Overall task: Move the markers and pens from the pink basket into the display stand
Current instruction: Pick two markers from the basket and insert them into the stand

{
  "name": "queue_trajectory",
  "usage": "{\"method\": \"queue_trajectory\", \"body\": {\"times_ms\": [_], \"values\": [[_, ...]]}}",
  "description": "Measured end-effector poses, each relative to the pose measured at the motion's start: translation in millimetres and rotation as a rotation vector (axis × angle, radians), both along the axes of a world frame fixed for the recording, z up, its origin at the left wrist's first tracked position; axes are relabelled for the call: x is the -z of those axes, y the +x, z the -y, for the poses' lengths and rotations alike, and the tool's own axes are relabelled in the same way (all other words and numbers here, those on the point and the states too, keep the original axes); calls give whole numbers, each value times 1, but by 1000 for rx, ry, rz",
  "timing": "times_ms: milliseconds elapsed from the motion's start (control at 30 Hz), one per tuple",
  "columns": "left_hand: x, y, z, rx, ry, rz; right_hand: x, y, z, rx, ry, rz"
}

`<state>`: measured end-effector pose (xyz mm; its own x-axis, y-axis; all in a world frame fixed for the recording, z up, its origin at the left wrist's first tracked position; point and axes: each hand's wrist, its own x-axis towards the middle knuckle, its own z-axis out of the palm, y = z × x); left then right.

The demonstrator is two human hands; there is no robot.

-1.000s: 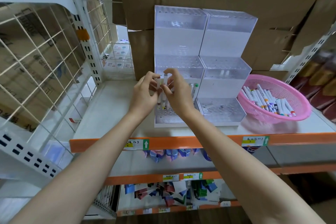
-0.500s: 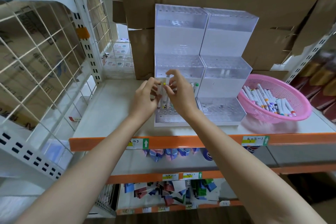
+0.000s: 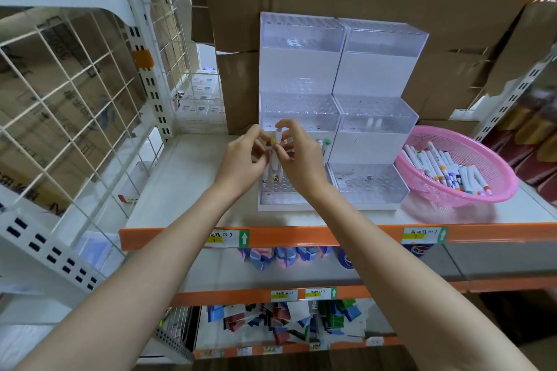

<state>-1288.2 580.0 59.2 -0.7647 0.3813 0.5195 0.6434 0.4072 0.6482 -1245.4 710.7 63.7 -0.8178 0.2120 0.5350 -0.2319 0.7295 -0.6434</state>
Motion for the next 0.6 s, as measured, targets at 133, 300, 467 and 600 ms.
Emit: {"method": "queue_trajectory", "body": {"times_ms": [133,300,467,600], "values": [[6,0,3,-19,-32,-29,1,1,-1,4,-6,4],[8,0,6,-14,-109,-107,1,1,-2,9,-1,5],[6,1,16,-68,-240,-188,1,1,0,-12,7,42],[2,7,23,-91,-325,-334,7,2,0,-34,69,56]]}}
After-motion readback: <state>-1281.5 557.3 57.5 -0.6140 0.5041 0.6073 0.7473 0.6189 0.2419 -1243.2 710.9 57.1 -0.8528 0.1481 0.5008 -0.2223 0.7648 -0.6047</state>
